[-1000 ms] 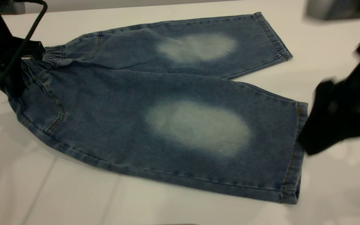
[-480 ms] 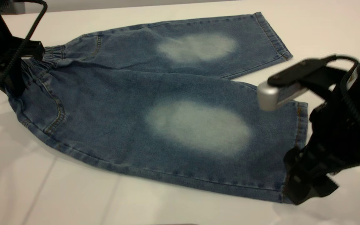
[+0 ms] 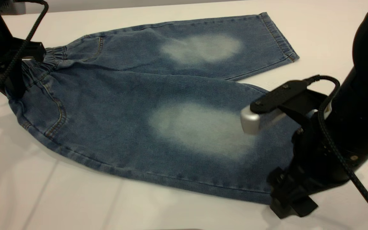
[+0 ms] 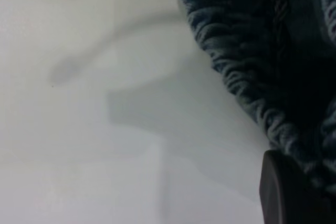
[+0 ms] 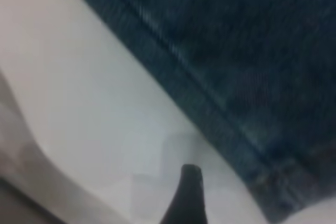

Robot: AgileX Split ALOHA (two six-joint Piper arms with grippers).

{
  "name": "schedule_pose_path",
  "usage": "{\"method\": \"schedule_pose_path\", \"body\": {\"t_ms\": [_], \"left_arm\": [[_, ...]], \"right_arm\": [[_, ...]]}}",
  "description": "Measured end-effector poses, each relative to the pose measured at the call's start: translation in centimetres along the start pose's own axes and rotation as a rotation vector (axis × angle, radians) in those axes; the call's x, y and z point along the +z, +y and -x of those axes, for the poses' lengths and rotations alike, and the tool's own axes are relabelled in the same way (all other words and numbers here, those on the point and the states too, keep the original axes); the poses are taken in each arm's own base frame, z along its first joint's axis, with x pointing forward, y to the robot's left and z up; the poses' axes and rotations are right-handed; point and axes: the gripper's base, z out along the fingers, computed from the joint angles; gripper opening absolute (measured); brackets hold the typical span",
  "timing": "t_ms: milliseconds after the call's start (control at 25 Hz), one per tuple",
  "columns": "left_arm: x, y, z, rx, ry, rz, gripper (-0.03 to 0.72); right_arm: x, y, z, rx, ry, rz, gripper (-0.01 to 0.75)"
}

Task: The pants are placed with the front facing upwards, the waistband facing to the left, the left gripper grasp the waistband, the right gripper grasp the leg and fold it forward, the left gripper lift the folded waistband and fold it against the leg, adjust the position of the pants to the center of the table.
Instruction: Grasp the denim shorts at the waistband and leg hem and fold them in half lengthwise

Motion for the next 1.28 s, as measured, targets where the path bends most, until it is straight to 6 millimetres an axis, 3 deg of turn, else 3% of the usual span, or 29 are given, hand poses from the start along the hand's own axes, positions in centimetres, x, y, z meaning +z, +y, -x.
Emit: {"method": "schedule_pose_path", "body": {"t_ms": [280, 400, 560, 680, 760, 840, 960, 1120, 1280], "left_arm": [[0.0, 0.0, 0.0, 0.002, 0.002, 0.000, 0.059], [0.0, 0.0, 0.0, 0.002, 0.002, 0.000, 0.059], [0.0, 0.0, 0.0, 0.002, 0.002, 0.000, 0.059], [0.0, 0.0, 0.0, 0.002, 0.002, 0.000, 0.059], [0.0, 0.0, 0.0, 0.002, 0.002, 0.000, 0.059], [0.0, 0.0, 0.0, 0.002, 0.002, 0.000, 0.059], [0.0, 0.0, 0.0, 0.002, 0.005, 0.001, 0.059], [-0.5, 0.0, 0.4, 0.000, 0.030, 0.008, 0.059], [-1.7, -0.1, 1.5, -0.007, 0.046, 0.010, 0.059]], "right_arm": [[1.1, -0.2, -0.1, 0.008, 0.015, -0.014, 0.575], [1.2, -0.2, 0.0, 0.010, 0.011, -0.017, 0.519], [1.4, -0.4, 0.3, 0.021, -0.019, -0.033, 0.310], [1.4, -0.5, 0.5, 0.027, -0.037, -0.041, 0.097], [1.3, -0.5, 0.5, 0.030, -0.043, -0.040, 0.043], [1.0, -0.4, 0.6, 0.030, -0.047, -0.034, 0.035], [-0.6, 0.0, 0.6, 0.022, -0.051, -0.002, 0.034], [-5.2, 0.1, 1.6, 0.027, -0.177, 0.037, 0.034], [-9.5, -1.1, 2.9, 0.067, -0.279, 0.066, 0.034]]}}
